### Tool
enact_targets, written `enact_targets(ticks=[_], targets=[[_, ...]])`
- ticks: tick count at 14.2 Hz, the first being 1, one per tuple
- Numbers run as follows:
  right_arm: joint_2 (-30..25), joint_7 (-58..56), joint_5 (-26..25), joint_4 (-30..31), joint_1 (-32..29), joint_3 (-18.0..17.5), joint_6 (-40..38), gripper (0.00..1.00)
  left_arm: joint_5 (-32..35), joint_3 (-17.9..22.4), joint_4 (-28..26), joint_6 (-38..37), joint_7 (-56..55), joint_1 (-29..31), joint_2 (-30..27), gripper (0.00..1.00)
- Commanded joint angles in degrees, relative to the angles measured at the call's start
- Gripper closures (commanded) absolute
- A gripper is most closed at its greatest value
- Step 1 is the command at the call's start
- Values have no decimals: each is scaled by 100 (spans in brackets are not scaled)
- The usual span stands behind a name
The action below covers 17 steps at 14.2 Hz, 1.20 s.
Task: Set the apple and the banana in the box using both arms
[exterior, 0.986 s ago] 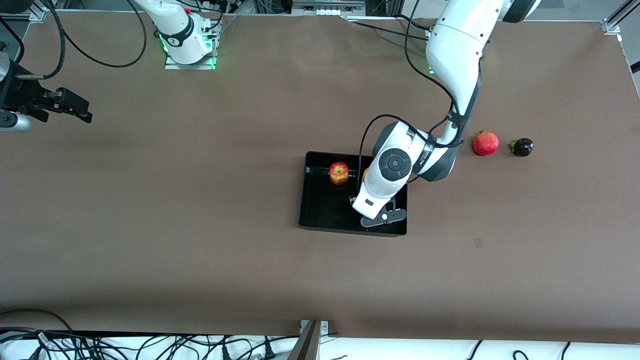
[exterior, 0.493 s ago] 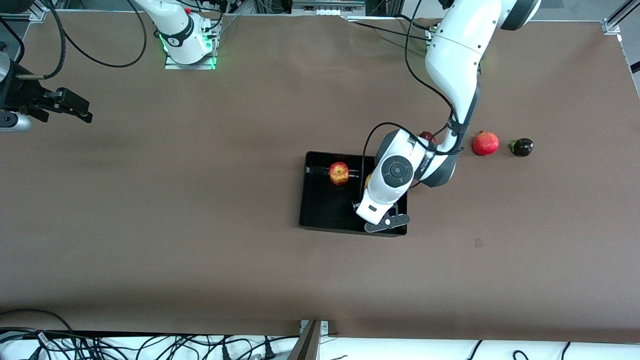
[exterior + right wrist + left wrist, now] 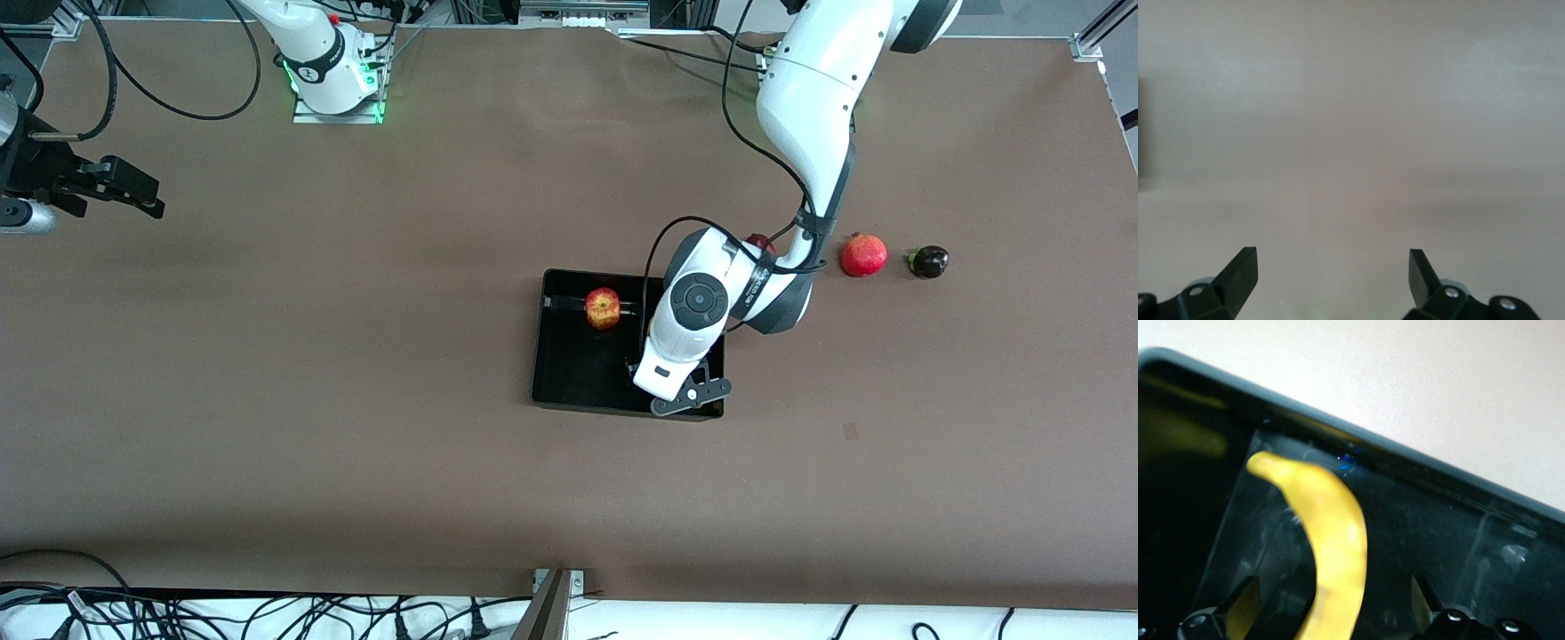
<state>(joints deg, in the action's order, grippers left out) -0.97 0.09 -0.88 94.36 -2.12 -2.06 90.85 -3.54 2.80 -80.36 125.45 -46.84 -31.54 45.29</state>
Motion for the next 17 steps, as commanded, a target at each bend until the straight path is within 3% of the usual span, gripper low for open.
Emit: enact_targets(ticks=[1,5,10,14,17], targets=[[35,53,1,-119,-16,-31,-76,0,160,-51,-103,-1010,-141,33,-765,0],[35,53,1,-119,-16,-40,-76,0,178,-165,-94,-2566,375,533,-1758,0],[44,53,1,-119,-16,-40,-76,0,152,-737,-120,-4008,1499,2008,-3155,0],[44,53,1,-119,-16,-40,-76,0,107,-667,-182,-4512,3152,2862,-4000,0],[44,53,1,-119,-16,-31,-76,0,169,-421,-278,-4495,3559,2978,-4370,0]])
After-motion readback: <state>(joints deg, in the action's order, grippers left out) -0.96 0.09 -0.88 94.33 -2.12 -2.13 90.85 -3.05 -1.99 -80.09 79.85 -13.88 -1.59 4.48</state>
